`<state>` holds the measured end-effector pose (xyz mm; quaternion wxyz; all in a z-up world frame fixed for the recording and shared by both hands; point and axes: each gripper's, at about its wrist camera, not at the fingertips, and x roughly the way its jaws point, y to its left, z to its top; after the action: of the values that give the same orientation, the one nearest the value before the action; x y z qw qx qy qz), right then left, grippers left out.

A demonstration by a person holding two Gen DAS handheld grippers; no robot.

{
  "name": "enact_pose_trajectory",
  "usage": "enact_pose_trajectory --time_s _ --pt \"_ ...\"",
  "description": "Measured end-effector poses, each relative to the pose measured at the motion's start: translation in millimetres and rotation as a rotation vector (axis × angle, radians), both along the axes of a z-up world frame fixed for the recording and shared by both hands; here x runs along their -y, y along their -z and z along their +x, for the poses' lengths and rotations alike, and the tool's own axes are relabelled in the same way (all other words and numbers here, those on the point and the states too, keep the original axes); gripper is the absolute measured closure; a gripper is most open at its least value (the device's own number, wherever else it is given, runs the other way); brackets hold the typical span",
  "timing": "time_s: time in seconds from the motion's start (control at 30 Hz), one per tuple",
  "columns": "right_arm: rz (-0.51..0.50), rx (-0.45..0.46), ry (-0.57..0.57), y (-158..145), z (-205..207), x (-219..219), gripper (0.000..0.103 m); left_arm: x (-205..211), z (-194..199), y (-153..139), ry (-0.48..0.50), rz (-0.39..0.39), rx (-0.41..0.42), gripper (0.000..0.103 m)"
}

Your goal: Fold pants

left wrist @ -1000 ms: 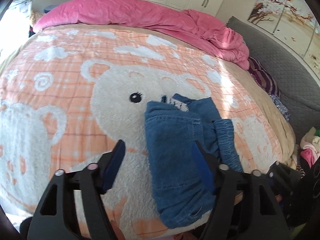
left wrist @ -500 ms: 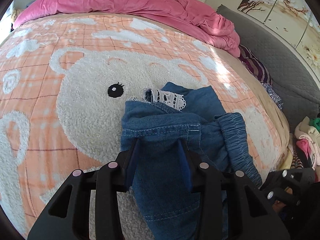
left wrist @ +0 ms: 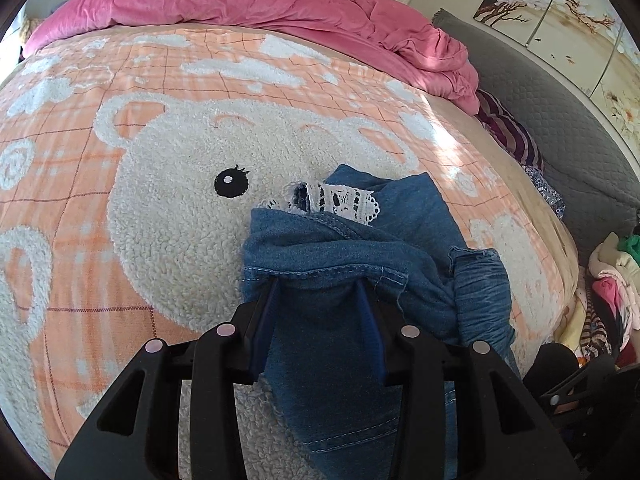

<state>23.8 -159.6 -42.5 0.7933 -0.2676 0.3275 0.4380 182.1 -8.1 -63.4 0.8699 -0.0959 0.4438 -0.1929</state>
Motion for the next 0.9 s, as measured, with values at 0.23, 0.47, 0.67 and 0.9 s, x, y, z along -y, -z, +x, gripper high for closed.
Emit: enact_pose_trajectory --time_s 0.23,0.47,0.67,0.9 --pt "0.050 -0.074 0.041 2 1 2 0.090 1 -1 -1 0.003 0.005 0.006 0.065" --pt "0.186 -0.146 0.080 -16 0 17 0.075 2 -3 -2 0.003 0.024 0.022 0.065" --pt "0.333 -0.141 0.163 -40 7 27 0.066 1 -4 -4 -0.001 0.025 0.026 0.065" --pt "0.231 -0.159 0.273 -29 39 0 0.066 -1 -5 -3 -0.004 0.022 0.031 0.065"
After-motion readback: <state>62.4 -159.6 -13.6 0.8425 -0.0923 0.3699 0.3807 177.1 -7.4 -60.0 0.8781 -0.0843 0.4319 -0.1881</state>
